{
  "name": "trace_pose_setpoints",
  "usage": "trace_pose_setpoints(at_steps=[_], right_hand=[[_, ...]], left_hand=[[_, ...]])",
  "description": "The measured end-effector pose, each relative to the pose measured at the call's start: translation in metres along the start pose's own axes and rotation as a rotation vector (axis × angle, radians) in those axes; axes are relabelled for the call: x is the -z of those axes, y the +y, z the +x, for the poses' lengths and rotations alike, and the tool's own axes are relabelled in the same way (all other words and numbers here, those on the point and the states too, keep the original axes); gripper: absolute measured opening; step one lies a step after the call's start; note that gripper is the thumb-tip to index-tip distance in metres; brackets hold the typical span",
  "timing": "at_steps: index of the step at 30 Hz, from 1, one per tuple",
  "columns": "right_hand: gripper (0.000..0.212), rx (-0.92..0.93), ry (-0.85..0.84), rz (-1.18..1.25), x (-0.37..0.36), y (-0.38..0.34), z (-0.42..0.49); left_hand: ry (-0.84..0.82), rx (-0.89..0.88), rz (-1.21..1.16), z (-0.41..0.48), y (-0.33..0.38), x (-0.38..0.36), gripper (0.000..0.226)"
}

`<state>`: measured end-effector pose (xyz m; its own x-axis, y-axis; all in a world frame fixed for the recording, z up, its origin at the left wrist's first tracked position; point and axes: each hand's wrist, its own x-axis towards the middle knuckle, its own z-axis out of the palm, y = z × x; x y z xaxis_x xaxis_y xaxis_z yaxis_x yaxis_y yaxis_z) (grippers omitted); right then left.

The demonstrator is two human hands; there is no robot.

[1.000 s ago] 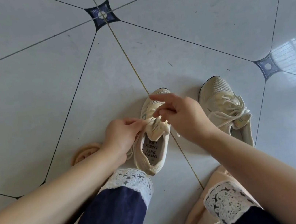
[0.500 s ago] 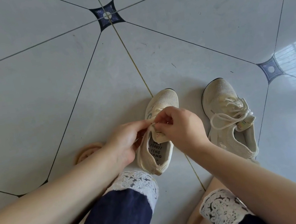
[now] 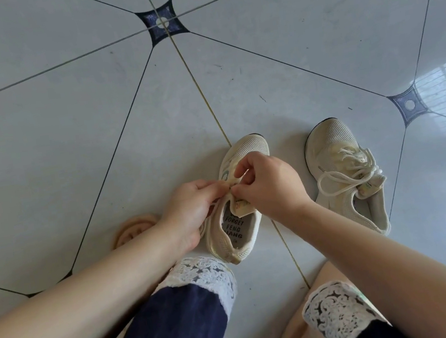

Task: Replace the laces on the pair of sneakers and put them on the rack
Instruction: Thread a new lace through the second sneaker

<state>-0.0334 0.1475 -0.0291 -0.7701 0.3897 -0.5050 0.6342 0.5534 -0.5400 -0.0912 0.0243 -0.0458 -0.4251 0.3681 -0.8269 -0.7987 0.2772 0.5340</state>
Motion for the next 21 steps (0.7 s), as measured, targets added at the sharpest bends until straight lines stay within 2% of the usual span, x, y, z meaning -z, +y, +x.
trace_pose_setpoints(at_steps=[6, 10, 13, 17, 21], right_hand=[[0.023, 0.013, 0.037, -0.015, -0.004, 0.002, -0.002], [0.026, 0.059, 0.047, -0.02, -0.008, 0.003, -0.004], [0.027, 0.07, 0.047, 0.012, -0.009, 0.004, -0.005], [0.016, 0.084, 0.017, 0.089, -0.012, 0.004, -0.009], [0.029, 0.116, 0.036, -0.029, -0.016, 0.0, -0.01]], left_hand=[[-0.072, -0.102, 0.134, 0.004, -0.002, 0.009, 0.014], [-0.053, -0.051, 0.111, 0.008, -0.003, 0.009, 0.02], [-0.05, -0.032, 0.086, 0.009, -0.005, 0.009, 0.013], [0.042, -0.141, 0.277, 0.014, -0.008, 0.008, 0.011], [0.204, -0.298, 0.472, 0.013, -0.009, 0.002, 0.021]])
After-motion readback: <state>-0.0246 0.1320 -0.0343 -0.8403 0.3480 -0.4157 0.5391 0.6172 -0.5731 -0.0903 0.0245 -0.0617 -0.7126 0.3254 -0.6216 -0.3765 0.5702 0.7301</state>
